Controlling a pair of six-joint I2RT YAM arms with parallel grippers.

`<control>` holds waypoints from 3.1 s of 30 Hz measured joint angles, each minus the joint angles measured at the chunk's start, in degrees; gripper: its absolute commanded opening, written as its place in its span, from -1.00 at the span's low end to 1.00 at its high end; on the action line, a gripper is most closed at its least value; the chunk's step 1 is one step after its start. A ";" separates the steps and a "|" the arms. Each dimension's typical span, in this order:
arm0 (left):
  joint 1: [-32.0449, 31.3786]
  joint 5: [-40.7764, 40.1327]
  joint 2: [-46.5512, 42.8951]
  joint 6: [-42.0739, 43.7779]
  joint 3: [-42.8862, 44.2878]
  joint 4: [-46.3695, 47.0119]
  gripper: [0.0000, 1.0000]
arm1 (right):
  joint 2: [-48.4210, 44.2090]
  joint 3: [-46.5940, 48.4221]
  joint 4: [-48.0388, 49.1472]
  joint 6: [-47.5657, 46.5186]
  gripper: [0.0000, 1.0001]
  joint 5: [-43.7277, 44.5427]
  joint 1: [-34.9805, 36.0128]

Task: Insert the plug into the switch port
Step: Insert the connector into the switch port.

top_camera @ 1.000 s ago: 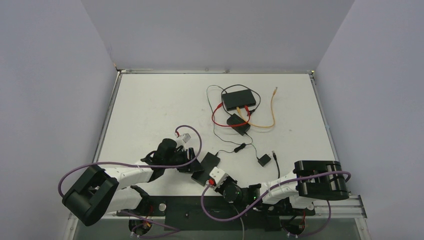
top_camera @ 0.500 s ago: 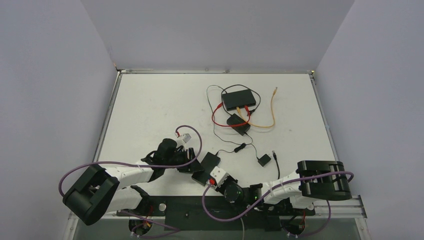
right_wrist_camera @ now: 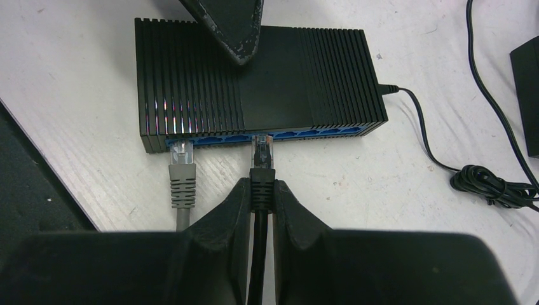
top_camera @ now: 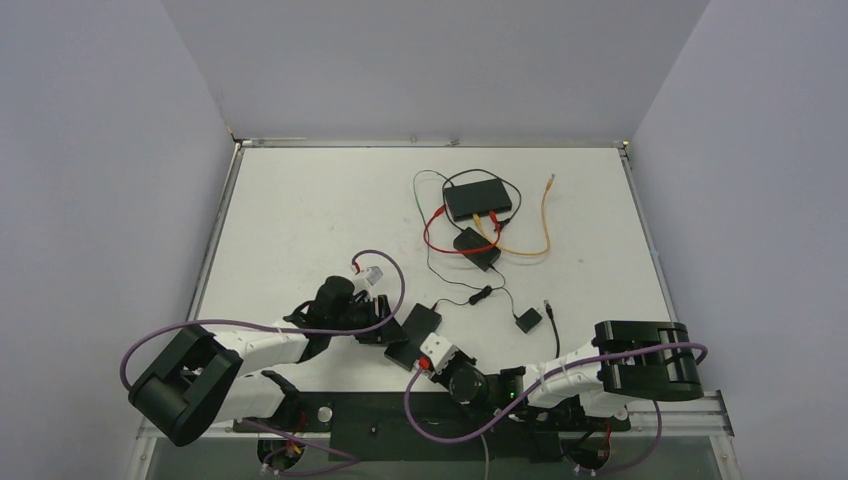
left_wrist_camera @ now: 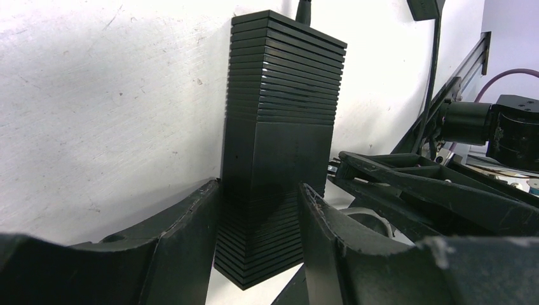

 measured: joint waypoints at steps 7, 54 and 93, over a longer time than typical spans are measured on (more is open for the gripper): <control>0.00 0.35 1.99 0.00 0.02 2.82 -0.18 | 0.00 -0.31 0.02 -1.36 -1.00 -1.57 -1.86; -0.26 1.44 -1.11 2.89 0.15 -2.71 -0.20 | -2.49 1.79 -6.82 -6.29 -1.00 -19.37 -9.18; -0.52 -5.38 -13.09 1.29 -4.50 -5.62 -0.34 | 3.06 5.22 -2.47 0.44 -1.00 -19.65 -4.55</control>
